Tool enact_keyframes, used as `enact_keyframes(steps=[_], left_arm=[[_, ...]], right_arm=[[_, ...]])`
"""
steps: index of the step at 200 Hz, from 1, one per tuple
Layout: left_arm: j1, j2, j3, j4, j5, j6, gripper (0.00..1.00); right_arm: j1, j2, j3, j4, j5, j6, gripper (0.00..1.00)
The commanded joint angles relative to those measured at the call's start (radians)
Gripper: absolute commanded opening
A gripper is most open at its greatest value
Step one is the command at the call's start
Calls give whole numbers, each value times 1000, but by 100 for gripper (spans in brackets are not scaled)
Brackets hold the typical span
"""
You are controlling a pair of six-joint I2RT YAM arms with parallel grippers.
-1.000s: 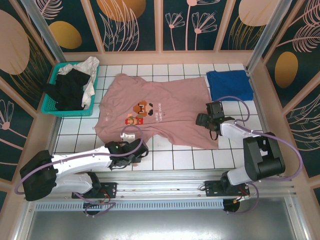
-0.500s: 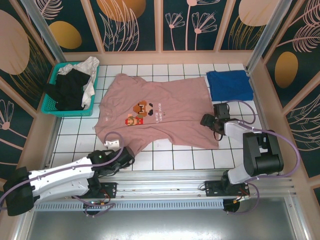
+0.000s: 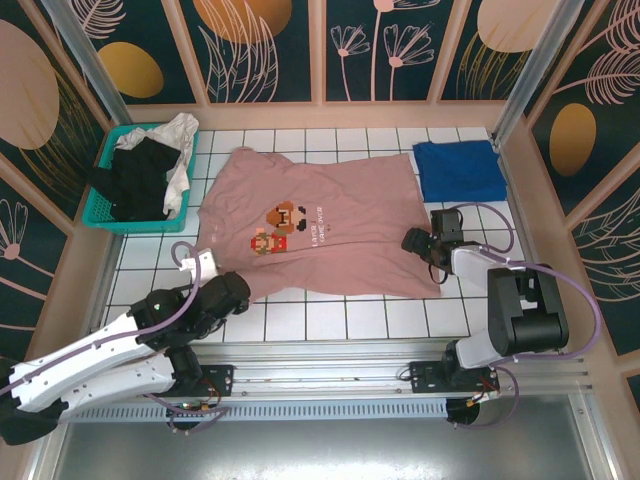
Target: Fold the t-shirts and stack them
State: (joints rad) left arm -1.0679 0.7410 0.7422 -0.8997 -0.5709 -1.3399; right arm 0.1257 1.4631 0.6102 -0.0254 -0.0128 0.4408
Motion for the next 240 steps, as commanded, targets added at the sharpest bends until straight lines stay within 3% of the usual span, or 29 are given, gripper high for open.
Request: enact_keyframes(steps=[1, 6, 14, 49, 84, 115, 152, 167, 199, 240], left_arm=[[-3, -12, -48, -117, -54, -43, 30], [-2, -23, -56, -119, -57, -52, 45], [-3, -41, -69, -121, -63, -60, 51], [-3, -70, -92, -113, -123, -62, 56], [34, 112, -46, -15, -140, 72, 64], [166, 283, -41, 130, -90, 236, 72], [465, 442, -33, 585, 133, 579, 74], [547, 610, 85, 656, 175, 669, 74], [695, 1028, 527, 666, 252, 789, 73], [802, 1607, 1300, 501, 230, 860, 66]], right_arm=[[-3, -34, -18, -19, -10, 14, 80], [1, -41, -18, -21, -9, 10, 80], [12, -56, -17, -28, -2, 3, 80], [115, -117, -2, -45, 24, -22, 80], [205, -105, 21, -56, 46, -12, 80], [206, -132, -5, -118, 145, 30, 81], [173, -93, -32, -117, 123, 67, 80], [169, -86, -58, -104, 111, 91, 80], [177, -125, -113, -116, 109, 144, 79], [175, -211, -99, -193, 136, 148, 77]])
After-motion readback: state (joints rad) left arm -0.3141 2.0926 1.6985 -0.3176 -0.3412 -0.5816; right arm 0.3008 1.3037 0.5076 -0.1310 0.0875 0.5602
